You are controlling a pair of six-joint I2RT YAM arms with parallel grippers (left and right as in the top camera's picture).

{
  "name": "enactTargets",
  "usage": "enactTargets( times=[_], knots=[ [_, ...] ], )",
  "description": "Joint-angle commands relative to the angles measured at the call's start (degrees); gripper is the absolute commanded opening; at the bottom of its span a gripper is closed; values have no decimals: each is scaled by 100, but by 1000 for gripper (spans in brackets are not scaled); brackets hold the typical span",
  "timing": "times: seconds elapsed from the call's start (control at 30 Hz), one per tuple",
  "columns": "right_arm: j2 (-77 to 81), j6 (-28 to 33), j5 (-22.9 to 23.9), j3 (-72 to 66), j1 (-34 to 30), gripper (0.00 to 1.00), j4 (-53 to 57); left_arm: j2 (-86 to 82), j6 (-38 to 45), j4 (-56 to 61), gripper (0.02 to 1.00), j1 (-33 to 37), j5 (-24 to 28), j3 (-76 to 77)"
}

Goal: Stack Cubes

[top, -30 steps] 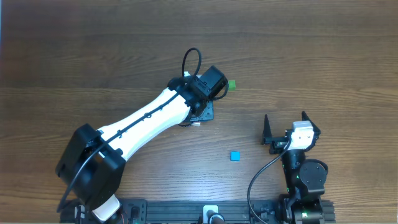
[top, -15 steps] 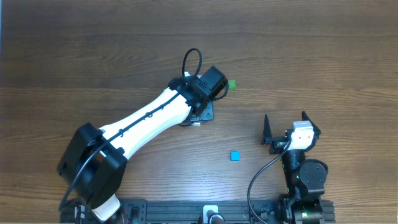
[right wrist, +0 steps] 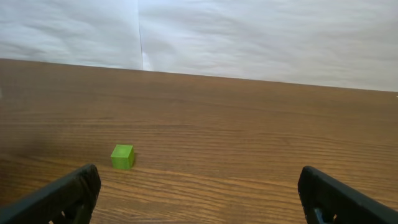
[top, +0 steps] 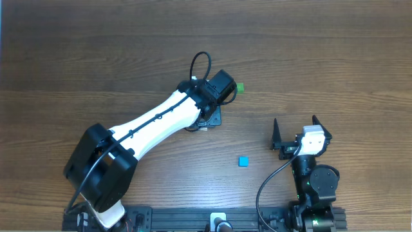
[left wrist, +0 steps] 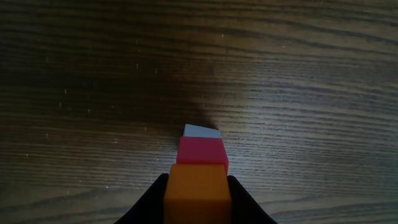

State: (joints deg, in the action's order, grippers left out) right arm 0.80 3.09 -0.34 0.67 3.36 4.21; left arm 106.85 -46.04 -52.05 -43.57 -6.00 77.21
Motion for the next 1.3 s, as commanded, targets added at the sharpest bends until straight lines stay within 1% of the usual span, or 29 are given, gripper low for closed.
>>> enactTargets(
  times=[0.03, 0.77, 0.9, 1.07, 1.2, 1.3],
  knots=[
    [-42, 0, -68, -37, -42, 993, -9, 85, 81, 11, 88, 35, 22, 125],
    [-42, 0, -68, -37, -42, 991, -9, 85, 85, 118, 110, 35, -28, 125],
    [-42, 0, -68, -37, -42, 991, -9, 85, 87, 114, 167, 35, -28, 125],
    [-42, 0, -68, -37, -42, 991, -9, 85, 87, 35, 270, 33, -33, 122],
    [-42, 0, -68, -37, -42, 993, -9, 85, 87, 33, 312, 28, -50, 122],
    [-42, 0, -68, -37, -42, 993, -9, 85, 87, 33, 323, 28, -50, 122]
  ],
)
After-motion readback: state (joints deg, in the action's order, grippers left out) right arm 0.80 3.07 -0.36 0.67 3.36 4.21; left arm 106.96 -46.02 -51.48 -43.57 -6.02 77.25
